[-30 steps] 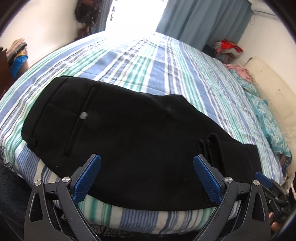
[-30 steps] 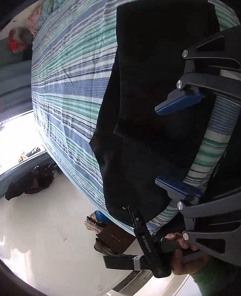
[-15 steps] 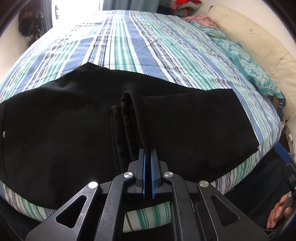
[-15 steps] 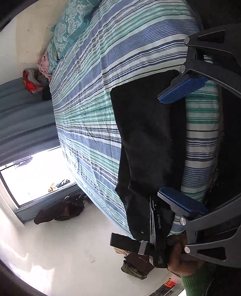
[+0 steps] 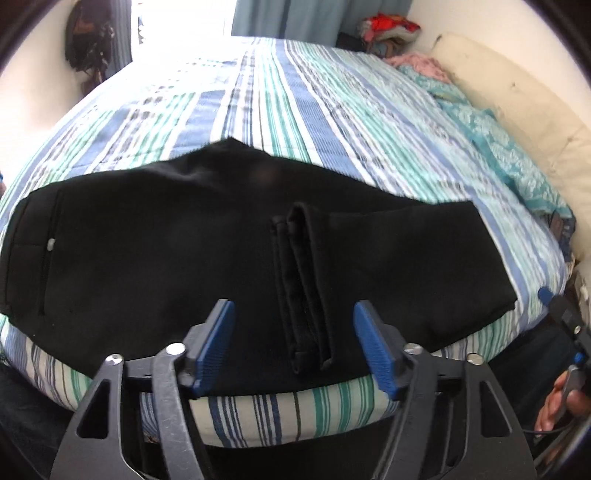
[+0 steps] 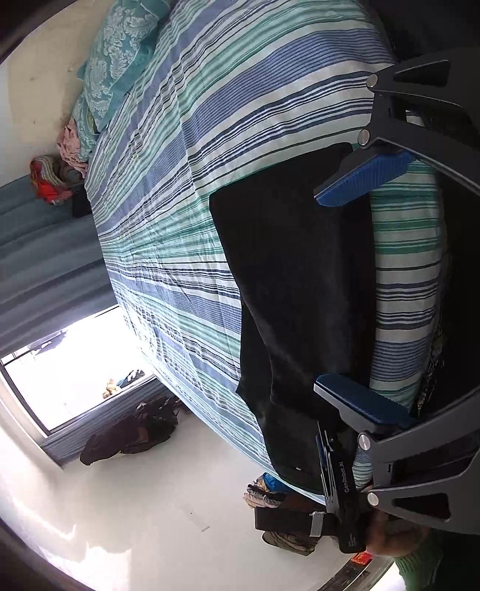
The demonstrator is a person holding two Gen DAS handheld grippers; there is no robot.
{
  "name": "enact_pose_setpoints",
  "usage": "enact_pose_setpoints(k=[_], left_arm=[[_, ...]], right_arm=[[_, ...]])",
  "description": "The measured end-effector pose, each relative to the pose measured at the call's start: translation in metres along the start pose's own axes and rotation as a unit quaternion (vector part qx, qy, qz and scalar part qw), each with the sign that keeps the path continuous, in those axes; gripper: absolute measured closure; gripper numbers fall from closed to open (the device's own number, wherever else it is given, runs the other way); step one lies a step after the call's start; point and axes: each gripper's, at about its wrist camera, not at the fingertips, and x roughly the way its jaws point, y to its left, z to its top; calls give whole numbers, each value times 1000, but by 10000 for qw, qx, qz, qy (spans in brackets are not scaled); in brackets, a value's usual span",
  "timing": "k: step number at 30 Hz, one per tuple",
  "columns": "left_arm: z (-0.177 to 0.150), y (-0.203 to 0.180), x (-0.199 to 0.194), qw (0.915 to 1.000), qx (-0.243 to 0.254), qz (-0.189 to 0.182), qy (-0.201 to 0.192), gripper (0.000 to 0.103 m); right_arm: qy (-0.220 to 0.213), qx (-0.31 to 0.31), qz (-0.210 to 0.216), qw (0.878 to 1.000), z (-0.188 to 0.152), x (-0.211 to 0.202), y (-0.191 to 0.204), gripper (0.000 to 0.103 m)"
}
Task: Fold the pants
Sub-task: 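Grasp the trouser edge with the right gripper and fold it toward the left gripper, then release the trousers with both grippers and lift them away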
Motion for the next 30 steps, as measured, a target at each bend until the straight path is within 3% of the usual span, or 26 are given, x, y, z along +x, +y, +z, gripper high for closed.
enact_pose_setpoints(k=[2, 6, 7, 8, 10, 14, 17, 18, 20, 21, 24, 27, 30], left_arm=[[6, 9, -1, 9997, -227, -57, -26, 18], [5, 3, 42, 9948, -267, -390, 907, 19], [2, -2, 51, 9946, -179, -291, 983, 25], [-2, -9, 52, 9959, -25, -80, 899, 50], [-4, -18, 53, 9963, 207, 1, 830, 76], [-6, -15, 53, 9967, 223, 22, 774, 70], [-10, -17, 51, 9973, 276, 43, 672, 68], [-10, -18, 50, 9974, 316, 58, 648, 67], [-12, -19, 49, 9973, 374, 73, 622, 64], [-12, -18, 50, 9974, 392, 78, 604, 64], [-11, -17, 50, 9978, 356, 60, 557, 63], [-12, -16, 51, 9978, 388, 31, 531, 61], [-12, -16, 50, 9978, 405, 0, 528, 60]], right_arm=[[-62, 87, 1, 9999, 0, -3, -4, 11], [39, 376, 8, 9993, -1, 3, -16, 11], [55, 434, 23, 9990, -1, 4, -18, 11], [52, 480, 41, 9988, -1, 4, -19, 11], [-10, 575, 101, 9983, 2, 0, -23, 11], [-223, 895, 772, 9927, 31, -1, -37, 11], [449, 1780, 1689, 9684, 48, 43, -68, 9], [776, 2067, 1660, 9611, 44, 63, -81, 9], [1552, 2459, 1075, 9507, 24, 96, -107, 25], [1587, 2511, 1048, 9491, 19, 97, -115, 38], [1773, 2648, 1083, 9417, 41, 91, -120, 37], [1350, 2372, 1081, 9559, 87, 83, -111, 36], [1330, 2332, 1243, 9552, 114, 106, -103, 37]])
